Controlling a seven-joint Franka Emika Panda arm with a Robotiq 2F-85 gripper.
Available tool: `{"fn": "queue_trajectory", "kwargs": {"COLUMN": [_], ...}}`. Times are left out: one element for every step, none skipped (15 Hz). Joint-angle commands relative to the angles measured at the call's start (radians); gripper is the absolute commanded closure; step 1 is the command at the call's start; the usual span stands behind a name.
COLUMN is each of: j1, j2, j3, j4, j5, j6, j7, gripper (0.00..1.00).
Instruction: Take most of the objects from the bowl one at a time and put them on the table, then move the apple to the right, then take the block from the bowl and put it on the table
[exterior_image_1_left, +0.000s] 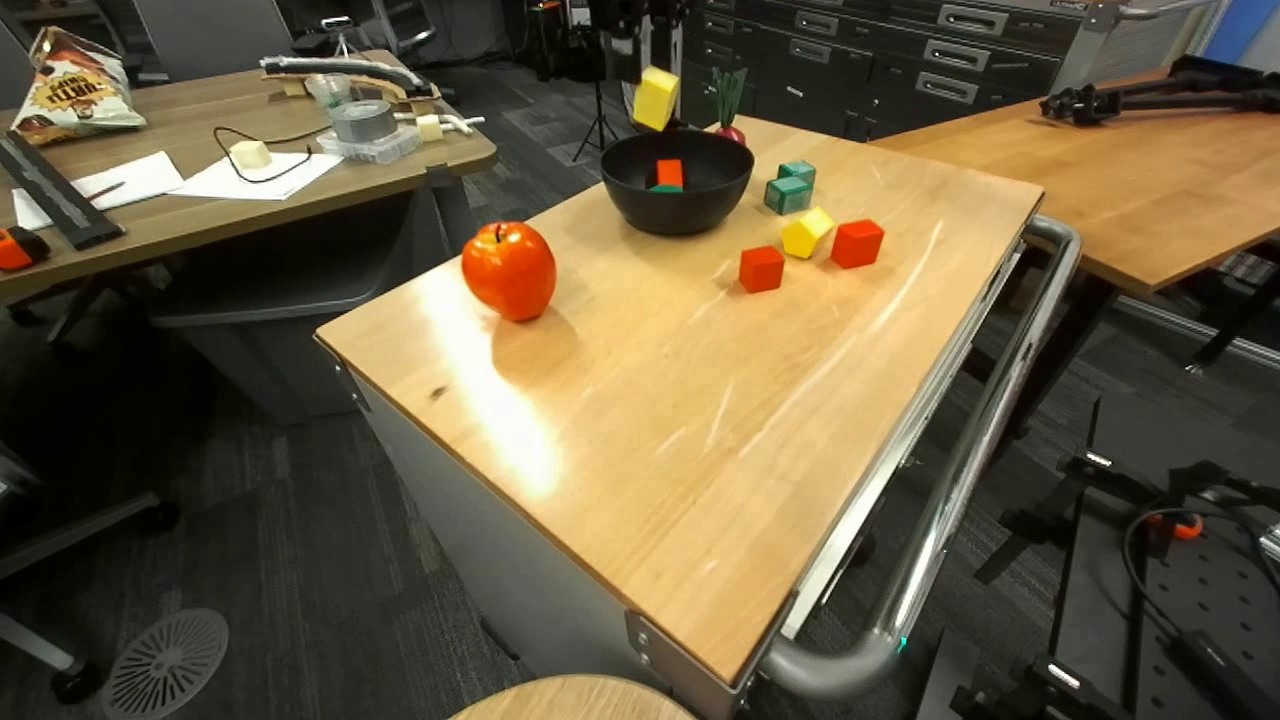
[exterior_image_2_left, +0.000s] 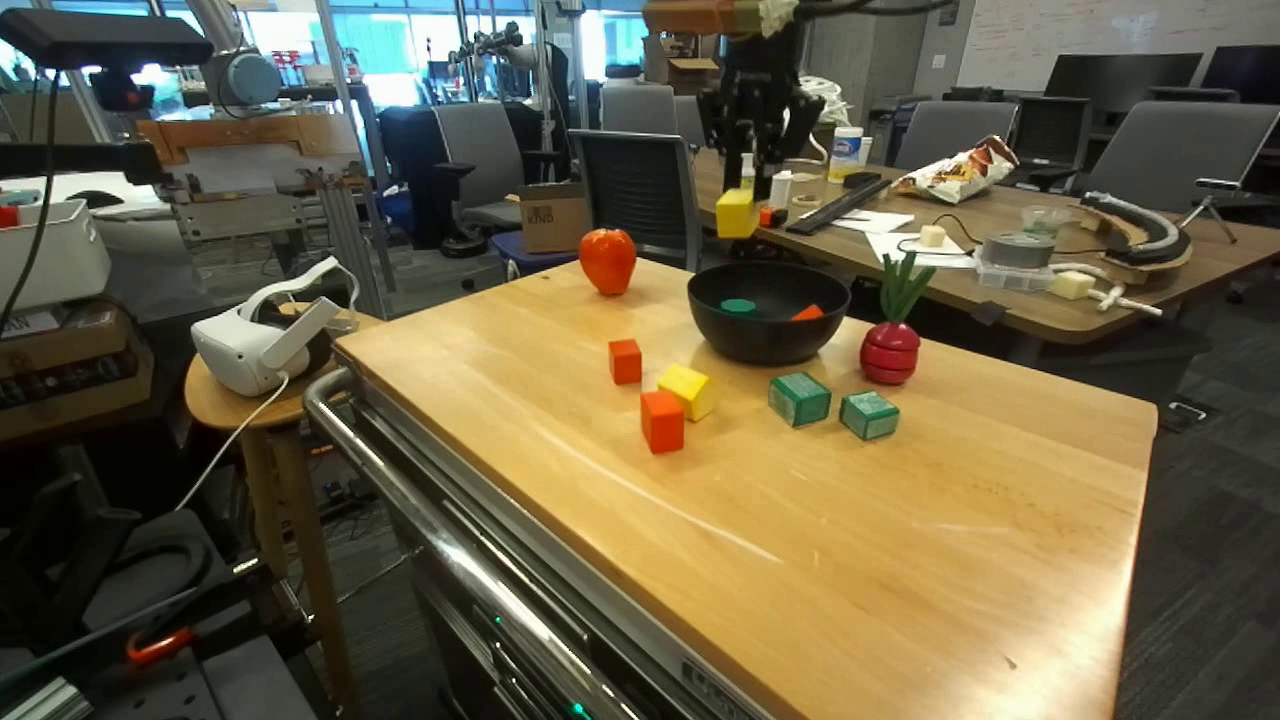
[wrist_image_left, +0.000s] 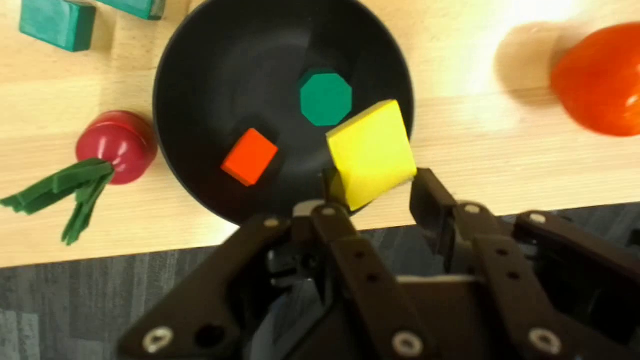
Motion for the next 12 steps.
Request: {"fn": "queue_trajectory", "kwargs": {"j1": [0.0,-0.001,0.0,0.004,0.01,0.017,0.024,0.03,0.035,0.039,0.044,0.047], "j2": [-0.221,-0.257,-0.282,-0.295,-0.308,-0.315,-0.321,-0.324,-0.324,-0.319,-0.314,-0.308], "j3": [0.047,0.057,0.065,0.07,0.074,0.078,0.081,0.083,0.087,0.091,0.094,0.097], "j4": [-0.238,-0.288,-0.333,-0.376,-0.416,-0.462,-0.505,-0.543,-0.583,-0.612,-0.638,-0.659], "j5": [0.011,0.022,0.028,0.028,0.02,0.011,-0.003,-0.009,-0.011,-0.009,-0.009,-0.006], "j6": [0.02,0.023,0.018,0.022,0.03,0.052,0.08,0.119,0.18,0.223,0.266,0.297], "j7": [-0.155,-0.185,-0.22,-0.239,-0.252,-0.256,-0.262,-0.265,-0.273,-0.289,-0.297,-0.305], "gripper": [0.85,0.85,0.85,0.85,0.85,0.85,0.85,0.85,0.85,0.85,0.85,0.85]}}
